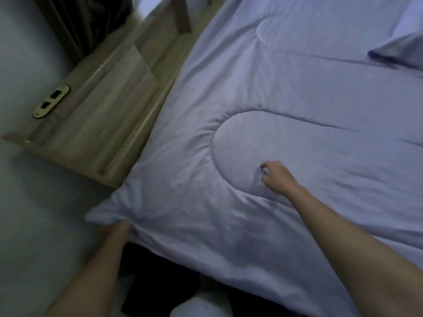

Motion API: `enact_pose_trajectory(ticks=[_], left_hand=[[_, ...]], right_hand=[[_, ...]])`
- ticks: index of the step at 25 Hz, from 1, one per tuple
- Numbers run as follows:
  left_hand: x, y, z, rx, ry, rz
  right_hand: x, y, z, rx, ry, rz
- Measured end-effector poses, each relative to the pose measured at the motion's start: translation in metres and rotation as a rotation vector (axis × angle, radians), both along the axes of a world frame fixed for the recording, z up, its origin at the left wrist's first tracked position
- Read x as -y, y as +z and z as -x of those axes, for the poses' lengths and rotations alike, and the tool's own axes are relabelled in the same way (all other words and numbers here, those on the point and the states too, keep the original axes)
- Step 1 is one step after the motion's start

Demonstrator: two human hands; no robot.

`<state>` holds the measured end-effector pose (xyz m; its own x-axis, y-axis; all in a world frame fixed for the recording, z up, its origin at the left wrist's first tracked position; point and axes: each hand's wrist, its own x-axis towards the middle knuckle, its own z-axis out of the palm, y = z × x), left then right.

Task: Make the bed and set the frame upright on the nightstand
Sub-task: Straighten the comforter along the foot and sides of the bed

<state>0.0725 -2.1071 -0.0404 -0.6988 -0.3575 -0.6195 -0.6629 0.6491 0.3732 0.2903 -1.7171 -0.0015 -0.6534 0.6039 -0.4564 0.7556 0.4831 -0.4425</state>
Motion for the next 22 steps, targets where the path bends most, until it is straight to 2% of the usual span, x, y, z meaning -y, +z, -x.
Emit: enact_pose_trajectory(ticks=[1, 2, 4, 5, 7, 10, 14, 16, 18, 20, 22], left_hand=[[-0.010, -0.003, 0.002, -0.115, -0.029, 0.146], [-0.028, 0.010, 0.001, -0.264, -0.162, 0.214], [-0.061, 0.015, 0.014, -0.540, -0.614, 0.138], [-0.083, 0.012, 0.027, -0.600, -0.809, 0.065], [-0.128, 0.013, 0.058, -0.585, -1.014, -0.008], [-0.162, 0.003, 0.103, -0.317, -1.028, -0.030], [-0.153, -0.016, 0.132, -0.068, -0.824, 0.041], [-0.150, -0.017, 0.135, -0.113, -0.907, 0.057], [-0.151, -0.011, 0.138, -0.238, -1.049, 0.043], [-0.152, -0.002, 0.137, -0.396, -1.176, 0.118], [-0.150, 0.005, 0.133, -0.519, -1.215, 0.177]], right_hand=[[0.007, -0.002, 0.016, -0.025, -0.019, 0.000], [0.016, -0.006, 0.031, -0.048, -0.023, 0.003], [0.033, -0.017, 0.053, -0.057, 0.020, 0.009], [0.039, -0.022, 0.059, -0.027, 0.050, 0.007], [0.044, -0.030, 0.061, 0.061, 0.090, -0.002], [0.039, -0.034, 0.057, 0.083, 0.108, -0.001], [0.041, -0.034, 0.050, 0.092, 0.139, -0.036], [0.047, -0.034, 0.050, 0.151, 0.175, -0.049], [0.051, -0.034, 0.052, 0.181, 0.170, -0.069], [0.054, -0.030, 0.054, 0.163, 0.150, -0.102], [0.057, -0.026, 0.055, 0.129, 0.159, -0.135]])
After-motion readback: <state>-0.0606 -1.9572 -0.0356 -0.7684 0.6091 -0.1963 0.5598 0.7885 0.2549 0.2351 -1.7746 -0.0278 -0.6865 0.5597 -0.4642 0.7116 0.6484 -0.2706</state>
